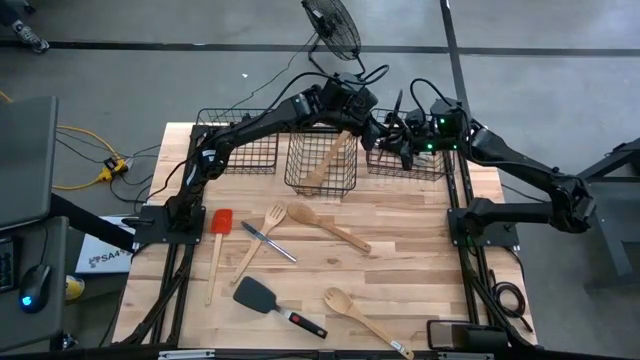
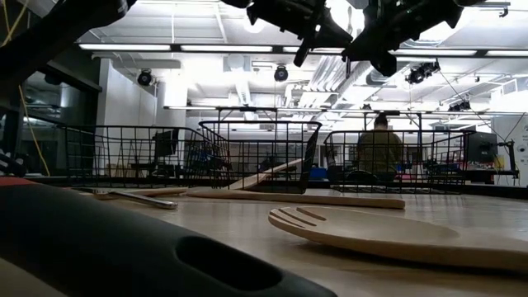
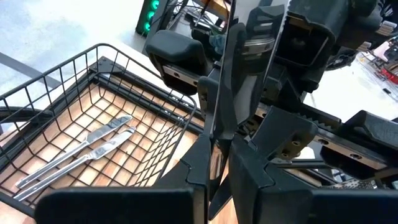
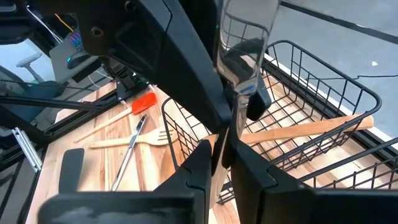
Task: Pick & Place Kitchen Items
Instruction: Put the silver table knife into the right wire basket
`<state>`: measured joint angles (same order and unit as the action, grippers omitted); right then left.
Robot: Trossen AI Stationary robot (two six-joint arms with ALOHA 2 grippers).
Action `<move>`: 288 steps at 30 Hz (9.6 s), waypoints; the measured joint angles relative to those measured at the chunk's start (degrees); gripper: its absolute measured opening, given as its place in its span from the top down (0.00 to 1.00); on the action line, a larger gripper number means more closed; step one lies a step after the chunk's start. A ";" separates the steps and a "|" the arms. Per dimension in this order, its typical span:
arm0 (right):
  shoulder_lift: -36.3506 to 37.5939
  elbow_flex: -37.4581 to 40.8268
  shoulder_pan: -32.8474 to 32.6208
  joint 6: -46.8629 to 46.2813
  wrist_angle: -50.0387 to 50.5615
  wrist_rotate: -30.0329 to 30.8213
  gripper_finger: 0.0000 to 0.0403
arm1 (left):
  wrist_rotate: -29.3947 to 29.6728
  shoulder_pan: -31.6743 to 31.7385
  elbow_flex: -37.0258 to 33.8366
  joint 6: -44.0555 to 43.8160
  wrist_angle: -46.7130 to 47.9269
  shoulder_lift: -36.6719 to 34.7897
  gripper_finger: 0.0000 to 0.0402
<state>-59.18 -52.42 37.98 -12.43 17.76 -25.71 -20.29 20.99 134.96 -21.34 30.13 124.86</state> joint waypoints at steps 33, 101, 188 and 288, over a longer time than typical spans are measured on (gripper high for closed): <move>0.04 0.00 -0.13 0.02 -0.62 1.24 0.97 | 0.66 -0.04 0.00 -0.44 -0.13 0.13 0.75; -29.77 -24.52 6.32 14.07 56.57 45.31 0.97 | 1.89 7.50 0.00 18.53 32.32 -5.77 0.75; -27.89 -35.04 3.30 -2.01 42.49 26.21 0.97 | 2.50 8.96 -0.07 21.40 34.46 -7.24 0.75; -8.18 -24.35 10.01 22.83 35.50 2.72 0.80 | 19.41 0.43 -7.29 10.72 53.00 -12.18 0.75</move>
<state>-67.36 -76.77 47.99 10.40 53.26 -22.99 -0.89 21.42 127.66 -10.62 83.13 112.68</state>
